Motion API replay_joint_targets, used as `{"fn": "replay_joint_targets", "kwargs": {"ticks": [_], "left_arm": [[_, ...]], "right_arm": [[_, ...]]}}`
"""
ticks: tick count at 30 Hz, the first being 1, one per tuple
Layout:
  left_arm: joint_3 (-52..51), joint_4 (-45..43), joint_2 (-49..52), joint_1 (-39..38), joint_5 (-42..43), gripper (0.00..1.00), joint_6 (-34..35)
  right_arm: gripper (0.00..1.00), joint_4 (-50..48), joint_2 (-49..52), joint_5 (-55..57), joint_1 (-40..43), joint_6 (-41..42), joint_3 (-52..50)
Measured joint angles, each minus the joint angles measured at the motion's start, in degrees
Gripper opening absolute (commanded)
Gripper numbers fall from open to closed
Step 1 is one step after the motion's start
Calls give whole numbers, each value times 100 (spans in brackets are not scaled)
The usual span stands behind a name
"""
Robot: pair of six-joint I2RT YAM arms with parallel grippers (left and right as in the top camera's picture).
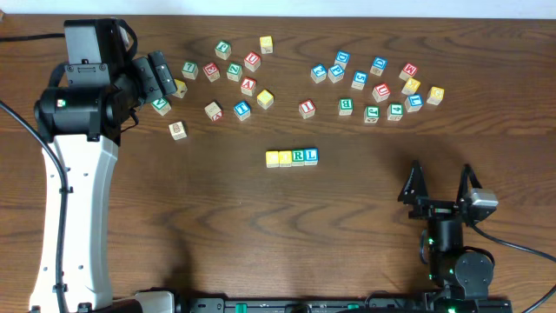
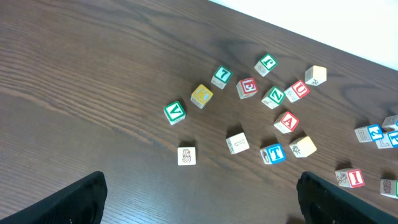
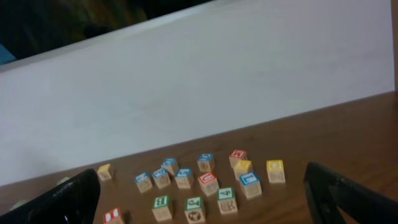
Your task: Spell out CORL
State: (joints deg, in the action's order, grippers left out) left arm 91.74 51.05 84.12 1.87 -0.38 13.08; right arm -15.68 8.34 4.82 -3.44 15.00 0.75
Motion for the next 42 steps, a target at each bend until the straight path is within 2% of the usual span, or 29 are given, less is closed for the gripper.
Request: {"fn": "replay_joint_targets", "kwargs": {"ticks": [5,15,42], "left_arm": [[0,0,0,0,0,96,0],[0,0,0,0,2,96,-2],[0,0,0,0,2,96,0]], "right_arm": [[99,413,-282,9,0,7,-24],[99,1934,-752,7,-2,2,-37],[99,1937,-761,-48,-2,-227,-37]]}}
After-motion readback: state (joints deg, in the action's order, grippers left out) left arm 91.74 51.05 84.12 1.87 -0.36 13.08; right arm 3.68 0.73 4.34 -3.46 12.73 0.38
